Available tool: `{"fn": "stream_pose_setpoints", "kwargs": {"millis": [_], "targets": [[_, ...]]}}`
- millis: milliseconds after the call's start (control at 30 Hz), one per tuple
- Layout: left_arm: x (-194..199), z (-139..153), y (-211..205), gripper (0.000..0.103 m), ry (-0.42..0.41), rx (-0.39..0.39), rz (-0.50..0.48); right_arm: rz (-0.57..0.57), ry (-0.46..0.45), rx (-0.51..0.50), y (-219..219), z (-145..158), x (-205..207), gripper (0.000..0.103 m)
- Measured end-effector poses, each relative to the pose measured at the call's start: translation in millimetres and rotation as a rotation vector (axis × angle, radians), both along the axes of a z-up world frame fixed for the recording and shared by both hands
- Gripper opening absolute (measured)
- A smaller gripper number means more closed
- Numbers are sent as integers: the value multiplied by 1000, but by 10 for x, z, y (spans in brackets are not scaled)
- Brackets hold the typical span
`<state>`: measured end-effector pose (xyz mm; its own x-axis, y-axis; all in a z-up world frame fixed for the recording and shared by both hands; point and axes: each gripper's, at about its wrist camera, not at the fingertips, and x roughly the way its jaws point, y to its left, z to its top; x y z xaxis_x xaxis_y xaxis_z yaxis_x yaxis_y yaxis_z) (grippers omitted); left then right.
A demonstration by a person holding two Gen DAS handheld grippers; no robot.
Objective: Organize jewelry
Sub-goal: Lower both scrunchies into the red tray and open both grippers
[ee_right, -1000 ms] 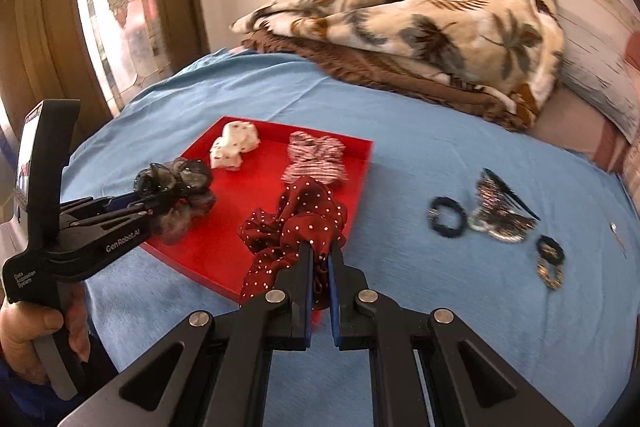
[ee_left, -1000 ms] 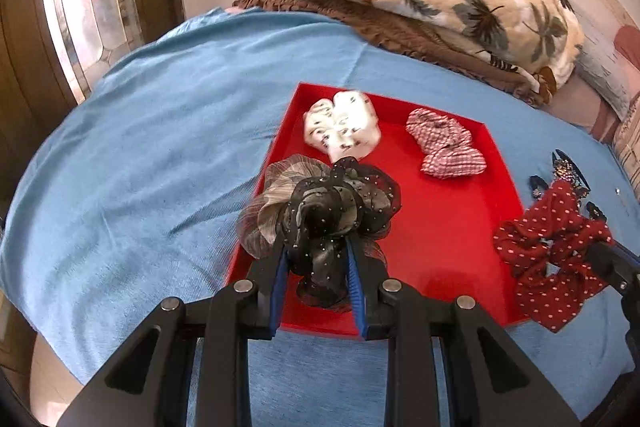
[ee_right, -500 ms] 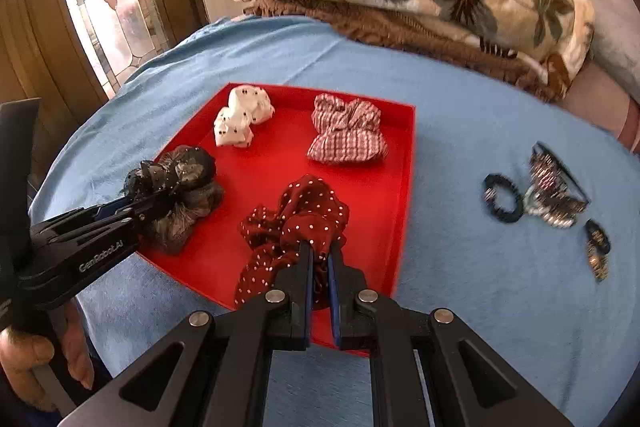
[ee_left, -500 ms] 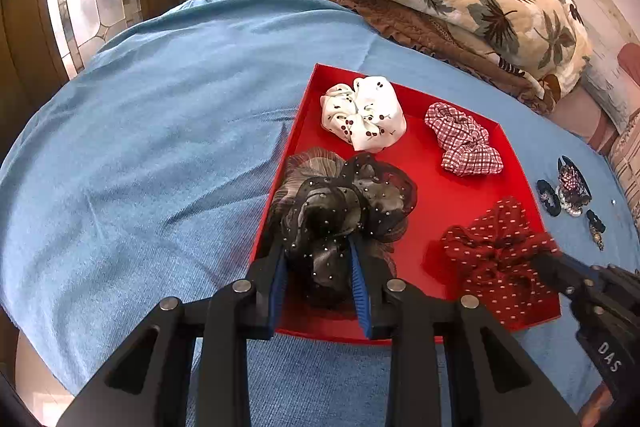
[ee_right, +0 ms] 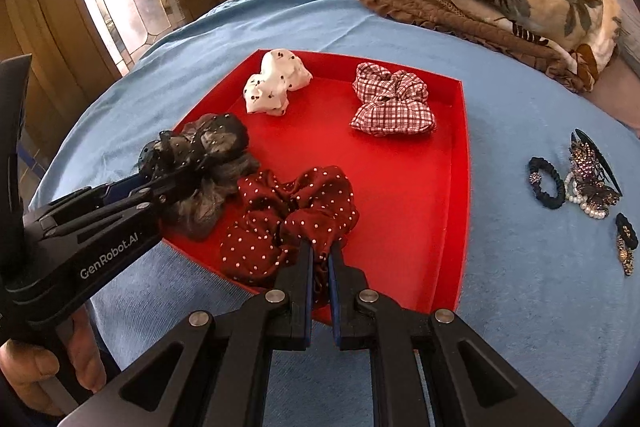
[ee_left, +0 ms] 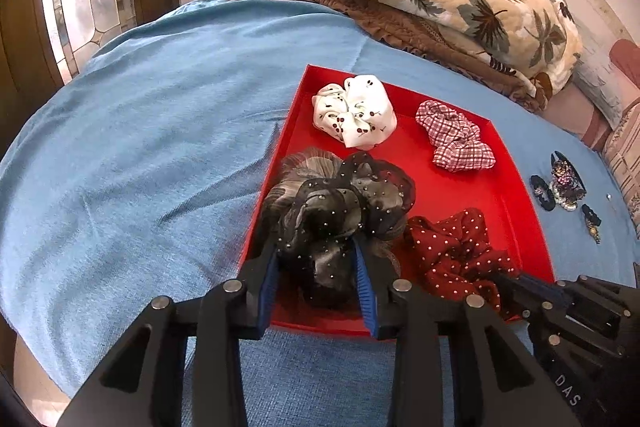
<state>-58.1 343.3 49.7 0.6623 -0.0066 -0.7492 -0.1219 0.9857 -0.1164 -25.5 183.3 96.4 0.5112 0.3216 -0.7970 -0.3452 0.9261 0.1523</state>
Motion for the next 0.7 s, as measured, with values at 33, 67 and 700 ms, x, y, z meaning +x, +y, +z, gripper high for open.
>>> {"fn": "stream_pose_setpoints", "kwargs": {"millis": [33, 67, 700], "targets": [[-4, 2, -2, 37, -6, -3, -4, -1, -5, -2, -1, 2, -3, 9], [-11, 6, -8, 39, -13, -3, -8, 0, -9, -5, -6, 8, -8, 9], [-322, 254, -58, 63, -168, -27, 40, -60, -160, 31, -633, 471, -452, 55]]}}
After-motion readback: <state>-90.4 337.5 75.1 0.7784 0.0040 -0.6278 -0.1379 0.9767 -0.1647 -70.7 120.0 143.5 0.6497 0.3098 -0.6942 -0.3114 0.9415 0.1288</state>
